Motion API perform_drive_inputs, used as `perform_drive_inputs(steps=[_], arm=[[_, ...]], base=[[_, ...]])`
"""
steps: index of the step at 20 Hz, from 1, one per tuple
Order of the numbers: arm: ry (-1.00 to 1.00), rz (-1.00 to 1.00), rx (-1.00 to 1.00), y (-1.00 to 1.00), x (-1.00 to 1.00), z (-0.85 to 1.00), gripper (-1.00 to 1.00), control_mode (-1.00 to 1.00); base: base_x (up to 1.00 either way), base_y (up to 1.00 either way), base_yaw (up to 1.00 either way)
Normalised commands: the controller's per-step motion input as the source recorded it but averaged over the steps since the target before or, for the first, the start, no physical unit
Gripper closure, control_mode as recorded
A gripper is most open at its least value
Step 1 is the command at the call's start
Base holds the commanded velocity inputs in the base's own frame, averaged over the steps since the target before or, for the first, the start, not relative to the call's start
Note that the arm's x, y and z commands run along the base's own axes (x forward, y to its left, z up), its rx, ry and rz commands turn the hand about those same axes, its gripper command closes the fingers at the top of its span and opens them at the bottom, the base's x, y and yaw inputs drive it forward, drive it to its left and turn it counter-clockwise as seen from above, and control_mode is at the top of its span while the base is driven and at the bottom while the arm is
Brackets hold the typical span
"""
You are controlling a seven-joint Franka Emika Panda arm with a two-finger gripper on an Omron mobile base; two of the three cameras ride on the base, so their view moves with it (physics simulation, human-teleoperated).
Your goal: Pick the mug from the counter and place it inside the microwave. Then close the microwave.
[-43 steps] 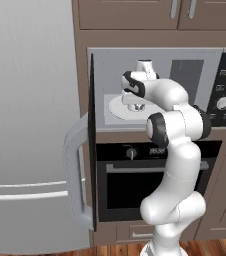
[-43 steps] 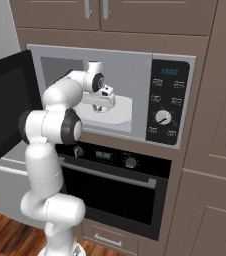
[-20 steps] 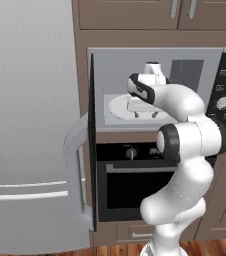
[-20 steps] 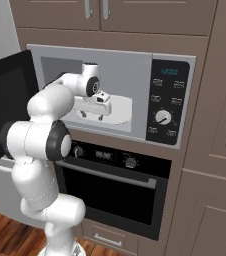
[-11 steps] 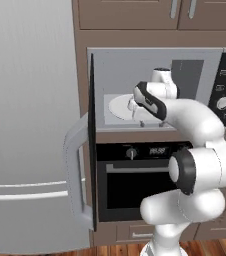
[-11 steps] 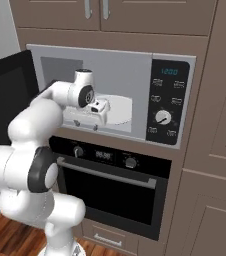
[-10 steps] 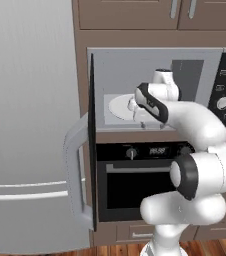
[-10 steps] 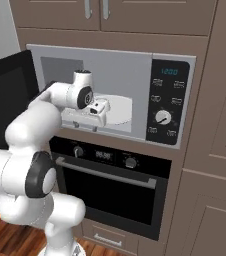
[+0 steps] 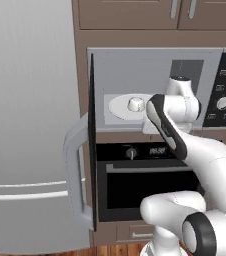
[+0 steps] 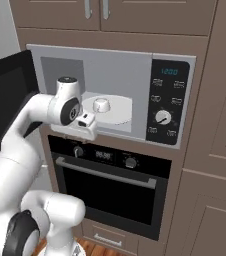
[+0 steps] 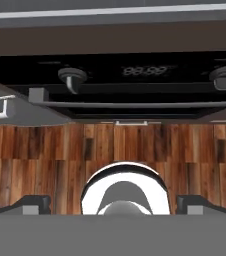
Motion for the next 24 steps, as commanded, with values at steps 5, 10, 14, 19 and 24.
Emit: perform_drive_inputs(steps=[5,10,14,19,24], arm=[[-0.13,0.0,0.0,0.03,-1.0,0.12,-1.0,-1.0],[-0.2,0.0,0.0,0.04,-1.0,0.1,-1.0,-1.0],[-0.26,0.0,0.0,0.06,-0.97,0.18,-1.0,-1.0],[-0.31,-0.01,0.0,0.21,-0.83,0.34,-1.0,-1.0],[-0.39,0.0,-0.01,0.47,-0.64,0.46,-1.0,-1.0]], base=[[0.0,0.0,0.0],[0.0,0.0,0.0],[0.0,0.0,0.0],[0.0,0.0,0.0],[0.0,0.0,0.0]])
